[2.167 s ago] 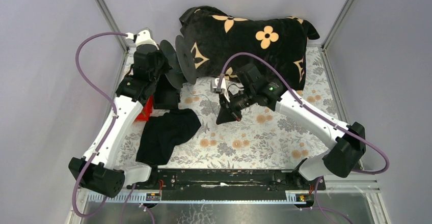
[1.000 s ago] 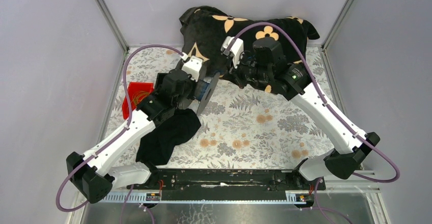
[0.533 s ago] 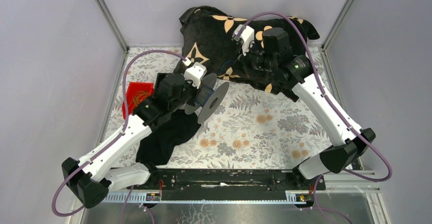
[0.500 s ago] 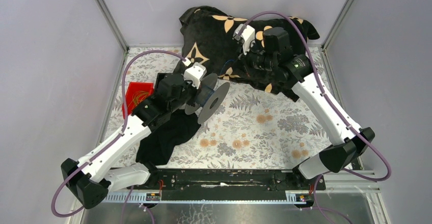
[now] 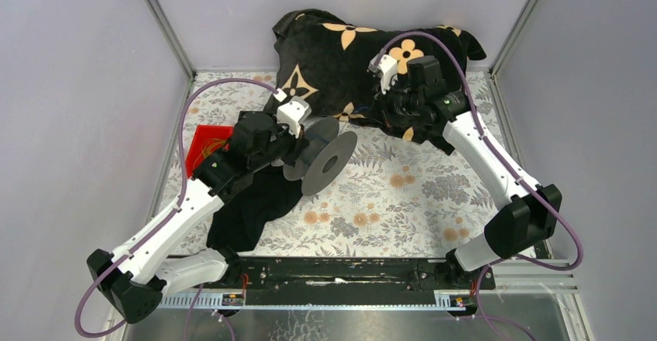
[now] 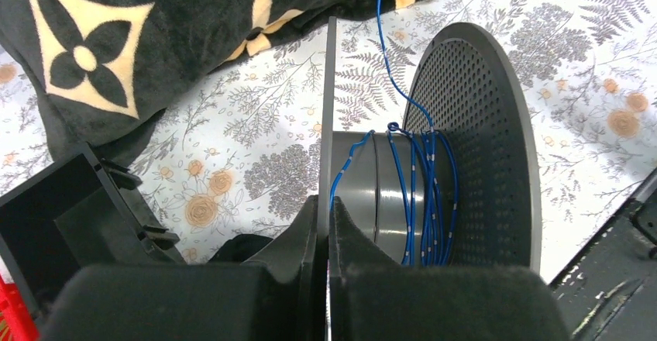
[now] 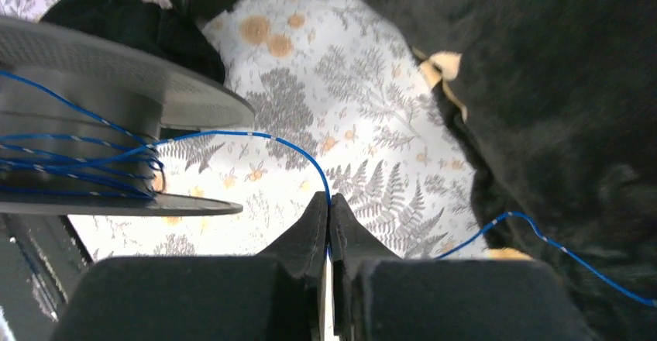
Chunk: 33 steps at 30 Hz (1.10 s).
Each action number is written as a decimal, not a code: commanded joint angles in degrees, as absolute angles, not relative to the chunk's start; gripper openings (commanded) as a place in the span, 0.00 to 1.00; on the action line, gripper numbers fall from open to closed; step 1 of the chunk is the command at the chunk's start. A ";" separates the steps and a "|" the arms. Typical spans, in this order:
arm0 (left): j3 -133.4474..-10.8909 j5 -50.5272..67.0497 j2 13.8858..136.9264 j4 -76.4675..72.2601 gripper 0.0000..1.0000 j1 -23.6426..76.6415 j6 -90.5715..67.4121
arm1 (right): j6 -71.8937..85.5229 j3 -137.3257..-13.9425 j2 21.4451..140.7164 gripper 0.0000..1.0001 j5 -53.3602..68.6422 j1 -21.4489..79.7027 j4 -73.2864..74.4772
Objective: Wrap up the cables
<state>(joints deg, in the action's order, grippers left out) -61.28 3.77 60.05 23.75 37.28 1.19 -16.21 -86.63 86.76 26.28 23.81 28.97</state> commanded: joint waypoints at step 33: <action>-76.46 6.78 63.79 20.15 0.00 24.73 -24.86 | -15.37 -67.14 87.88 0.24 67.69 22.37 18.41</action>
<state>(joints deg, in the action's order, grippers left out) -72.99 8.88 63.94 25.80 25.47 -20.67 -16.08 -66.87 87.42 62.92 22.55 20.18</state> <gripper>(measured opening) 0.062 0.230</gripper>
